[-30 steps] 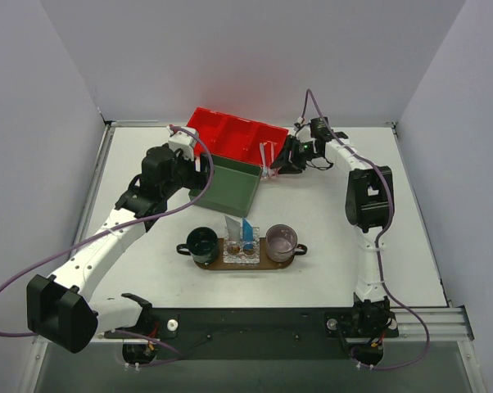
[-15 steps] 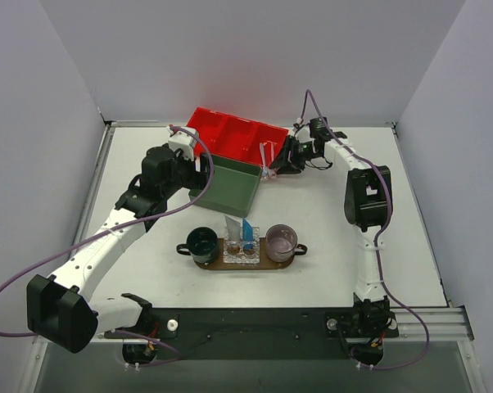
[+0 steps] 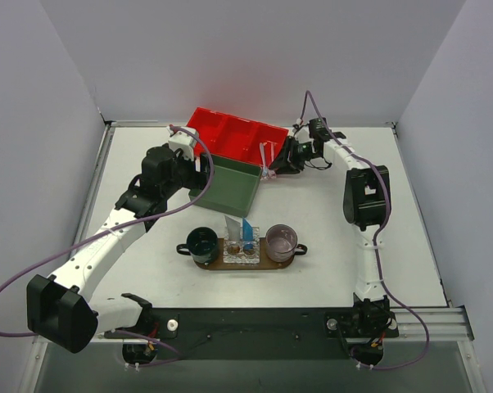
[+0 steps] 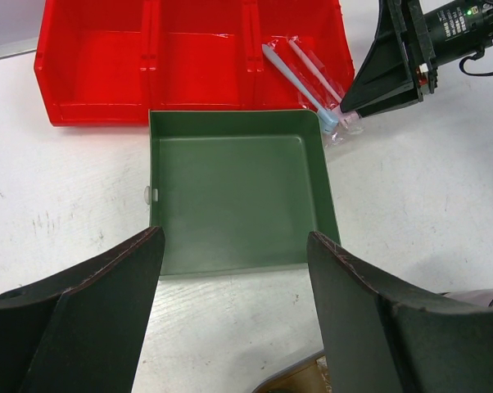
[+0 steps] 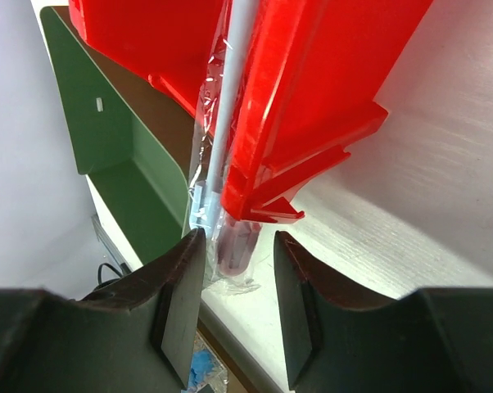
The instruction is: Prepare toiletry sets of a toothbrush and toothpaste on the tray
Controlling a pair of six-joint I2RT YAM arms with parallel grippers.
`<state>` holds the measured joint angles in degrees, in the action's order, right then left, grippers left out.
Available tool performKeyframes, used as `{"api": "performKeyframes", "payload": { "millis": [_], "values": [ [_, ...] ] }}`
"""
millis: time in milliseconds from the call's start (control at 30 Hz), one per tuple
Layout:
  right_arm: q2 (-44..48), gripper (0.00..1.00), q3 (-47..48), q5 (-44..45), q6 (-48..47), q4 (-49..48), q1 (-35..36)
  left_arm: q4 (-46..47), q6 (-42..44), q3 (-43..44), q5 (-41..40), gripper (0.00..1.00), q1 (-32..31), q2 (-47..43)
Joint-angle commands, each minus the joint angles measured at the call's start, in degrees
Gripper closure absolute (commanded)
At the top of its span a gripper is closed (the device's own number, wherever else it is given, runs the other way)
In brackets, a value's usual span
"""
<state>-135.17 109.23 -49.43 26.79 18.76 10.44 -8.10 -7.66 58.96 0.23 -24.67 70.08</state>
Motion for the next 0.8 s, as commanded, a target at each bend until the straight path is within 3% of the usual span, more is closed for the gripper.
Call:
{"api": "performKeyframes", "payload": {
  "millis": [0,433,600,767],
  "values": [
    [-0.18,0.66,1.42,-1.99,-0.5,1.1,-0.24,1.24,0.72,2.65,-0.41,0.2,-0.21,-0.83],
    [-0.88,0.76,2.3,-3.48,-0.07,1.01,-0.42,1.24,0.81,2.65,-0.41,0.19,-0.21,-0.56],
    [-1.32,0.84,2.3,-4.01,0.11,1.1,-0.42,1.15,0.89,2.57,-0.58,0.2,-0.21,-0.74],
    [-0.97,0.99,2.39,-4.1,0.55,0.92,-0.33,1.15,1.07,2.56,-0.67,0.19,-0.21,-0.83]
  ]
}}
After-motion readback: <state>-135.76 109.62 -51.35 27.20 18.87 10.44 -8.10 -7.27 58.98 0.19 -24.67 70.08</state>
